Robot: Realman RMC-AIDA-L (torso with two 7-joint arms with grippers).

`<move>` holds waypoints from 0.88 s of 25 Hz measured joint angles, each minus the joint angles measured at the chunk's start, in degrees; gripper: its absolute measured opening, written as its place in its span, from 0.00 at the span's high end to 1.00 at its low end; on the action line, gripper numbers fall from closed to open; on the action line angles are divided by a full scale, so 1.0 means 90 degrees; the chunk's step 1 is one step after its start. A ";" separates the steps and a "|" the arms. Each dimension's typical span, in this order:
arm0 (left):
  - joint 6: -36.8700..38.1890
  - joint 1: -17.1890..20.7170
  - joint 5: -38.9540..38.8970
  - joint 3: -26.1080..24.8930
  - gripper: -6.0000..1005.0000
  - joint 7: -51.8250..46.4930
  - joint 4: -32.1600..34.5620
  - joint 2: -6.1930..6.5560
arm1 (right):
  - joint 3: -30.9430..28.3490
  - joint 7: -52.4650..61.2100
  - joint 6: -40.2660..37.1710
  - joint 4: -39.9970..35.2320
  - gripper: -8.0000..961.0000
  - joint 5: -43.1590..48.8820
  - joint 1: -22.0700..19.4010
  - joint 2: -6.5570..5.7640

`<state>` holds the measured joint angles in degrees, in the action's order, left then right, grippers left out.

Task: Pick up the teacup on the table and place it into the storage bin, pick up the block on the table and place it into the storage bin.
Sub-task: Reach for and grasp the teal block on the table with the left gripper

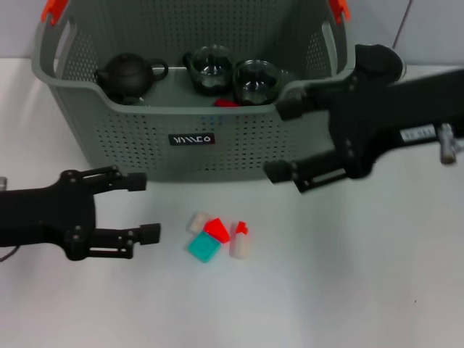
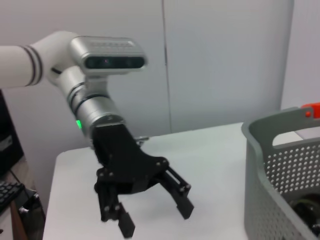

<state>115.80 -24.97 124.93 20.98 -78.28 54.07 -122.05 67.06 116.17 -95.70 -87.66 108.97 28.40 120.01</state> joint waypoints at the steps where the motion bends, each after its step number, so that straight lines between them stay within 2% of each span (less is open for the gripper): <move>1: -0.0011 -0.0022 -0.0008 0.0024 0.11 0.0000 -0.0037 -0.0010 | -0.0081 -0.0229 -0.0064 0.0176 0.02 -0.0054 -0.0059 -0.0001; 4: -0.0067 -0.0113 -0.0005 0.0167 0.11 -0.0068 -0.0123 -0.0056 | -0.0513 -0.0665 -0.0335 0.0685 0.02 -0.0173 -0.0108 -0.0002; 5: -0.0096 -0.0148 0.0009 0.0245 0.11 -0.0156 -0.0127 -0.0065 | -0.0852 -0.0787 -0.0474 0.0929 0.02 -0.0223 -0.0083 -0.0009; 11: -0.0309 -0.0488 0.0300 0.0772 0.11 -0.1473 0.0093 0.0010 | -0.2186 -0.1095 -0.1299 0.1543 0.02 -0.0287 0.0144 -0.0093; 12: -0.0309 -0.0488 0.0300 0.0772 0.11 -0.1473 0.0093 0.0010 | -0.2291 -0.1122 -0.1340 0.1616 0.02 -0.0286 0.0165 -0.0115; 13: -0.0449 -0.0693 0.0578 0.1114 0.11 -0.2225 0.0263 0.0021 | -0.2373 -0.1151 -0.1371 0.1704 0.02 -0.0287 0.0189 -0.0153; 15: -0.0496 -0.0745 0.0652 0.1226 0.11 -0.2394 0.0290 0.0025 | -0.2408 -0.1188 -0.1370 0.1905 0.02 -0.0287 0.0237 -0.0226; 18: -0.0679 -0.1126 0.1193 0.2041 0.11 -0.3537 0.0396 0.0074 | -0.2431 -0.1292 -0.1336 0.2305 0.02 -0.0265 0.0352 -0.0324; 22: -0.0475 -0.1362 0.1368 0.2429 0.11 -0.4252 0.0543 0.0162 | -0.2494 -0.1427 -0.1322 0.2794 0.02 -0.0254 0.0497 -0.0432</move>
<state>111.52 -37.23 137.25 42.84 -116.55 58.96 -120.59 44.61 103.33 -107.60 -62.52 106.68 32.87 116.12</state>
